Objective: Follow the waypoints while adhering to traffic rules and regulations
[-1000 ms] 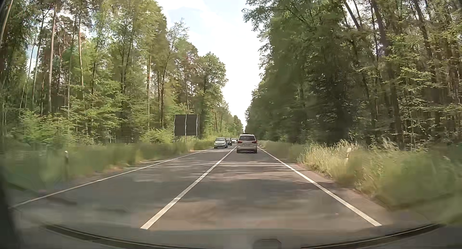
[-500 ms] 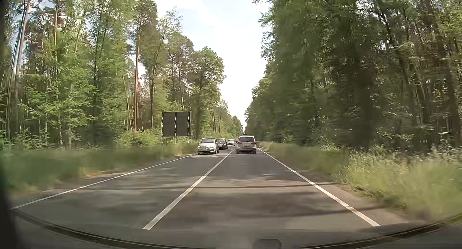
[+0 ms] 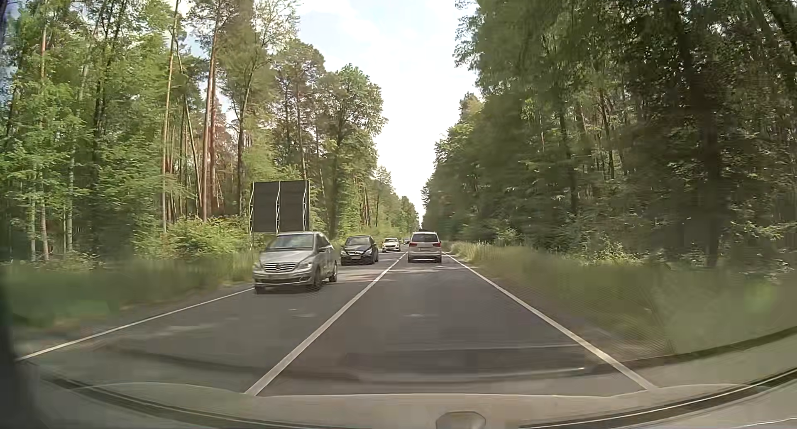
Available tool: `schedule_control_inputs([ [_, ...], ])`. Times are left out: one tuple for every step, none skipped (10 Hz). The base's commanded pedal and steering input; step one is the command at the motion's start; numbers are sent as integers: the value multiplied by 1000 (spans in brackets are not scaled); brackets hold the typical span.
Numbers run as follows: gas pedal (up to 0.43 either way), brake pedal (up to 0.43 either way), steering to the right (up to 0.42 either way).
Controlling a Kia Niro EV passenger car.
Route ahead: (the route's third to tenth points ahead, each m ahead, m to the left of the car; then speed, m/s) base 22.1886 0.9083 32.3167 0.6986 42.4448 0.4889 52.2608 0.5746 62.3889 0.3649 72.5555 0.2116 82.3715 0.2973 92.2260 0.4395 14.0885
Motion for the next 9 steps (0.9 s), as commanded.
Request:
schedule_control_inputs([
  [169,37,-1],
  [169,37,-1],
  [169,37,-1],
  [169,37,-1],
  [169,37,-1],
  [169,37,-1],
  [169,37,-1],
  [169,37,-1],
  [169,30,-1],
])
